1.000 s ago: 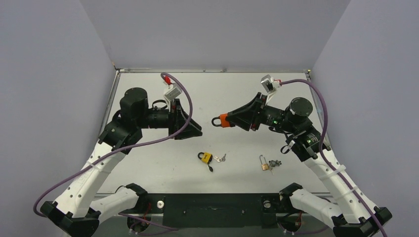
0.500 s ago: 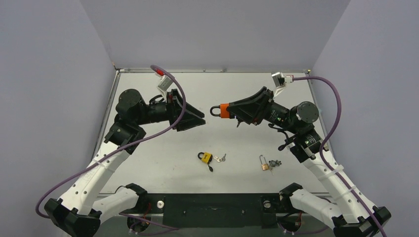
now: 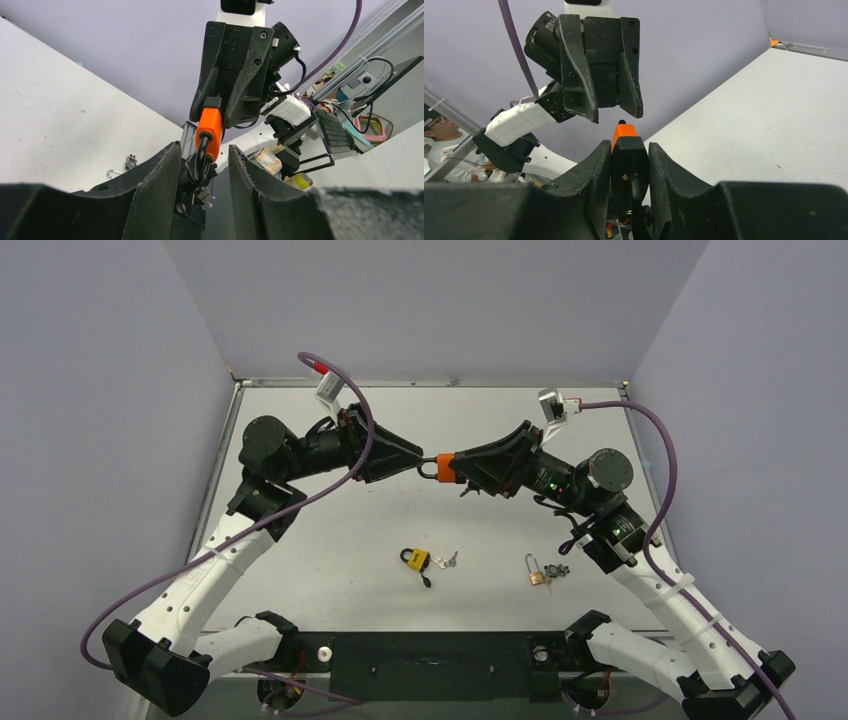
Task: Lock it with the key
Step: Lock the lock.
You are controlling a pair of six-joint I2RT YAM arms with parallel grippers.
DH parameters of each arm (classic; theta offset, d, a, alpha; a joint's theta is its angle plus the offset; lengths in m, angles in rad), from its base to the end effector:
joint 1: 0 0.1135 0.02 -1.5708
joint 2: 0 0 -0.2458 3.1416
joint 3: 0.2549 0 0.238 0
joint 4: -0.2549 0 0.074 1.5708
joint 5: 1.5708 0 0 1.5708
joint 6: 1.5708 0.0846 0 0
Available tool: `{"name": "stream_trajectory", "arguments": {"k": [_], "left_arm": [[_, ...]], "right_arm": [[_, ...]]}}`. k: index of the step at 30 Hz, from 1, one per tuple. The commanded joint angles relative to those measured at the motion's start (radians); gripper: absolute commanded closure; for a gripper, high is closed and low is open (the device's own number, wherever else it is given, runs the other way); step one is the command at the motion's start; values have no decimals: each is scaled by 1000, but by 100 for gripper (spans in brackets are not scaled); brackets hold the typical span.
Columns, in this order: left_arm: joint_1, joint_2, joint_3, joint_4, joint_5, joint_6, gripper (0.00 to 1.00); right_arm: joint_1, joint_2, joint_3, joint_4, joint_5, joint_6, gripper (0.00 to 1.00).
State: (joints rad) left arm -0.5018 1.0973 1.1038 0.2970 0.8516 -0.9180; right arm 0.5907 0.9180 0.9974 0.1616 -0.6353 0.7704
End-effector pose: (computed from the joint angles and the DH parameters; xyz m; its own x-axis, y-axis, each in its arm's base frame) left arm 0.1988 -0.1816 0.4325 -0.5926 -0.2718 -0.7583 0.7830 0.0269 -0.6215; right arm 0.1660 0.1717 0.4208 -0.5033 0.3375 -0.7955 -0.8032 0.1568 0.5747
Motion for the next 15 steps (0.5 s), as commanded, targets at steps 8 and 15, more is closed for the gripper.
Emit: {"name": "stream_trajectory", "arguments": {"k": [8, 15], "left_arm": [[-2, 13, 2, 67, 15, -51, 68], [-20, 24, 5, 34, 20, -32, 68]], "right_arm": [[29, 2, 72, 54, 88, -40, 100], [47, 14, 86, 50, 104, -47, 100]]}}
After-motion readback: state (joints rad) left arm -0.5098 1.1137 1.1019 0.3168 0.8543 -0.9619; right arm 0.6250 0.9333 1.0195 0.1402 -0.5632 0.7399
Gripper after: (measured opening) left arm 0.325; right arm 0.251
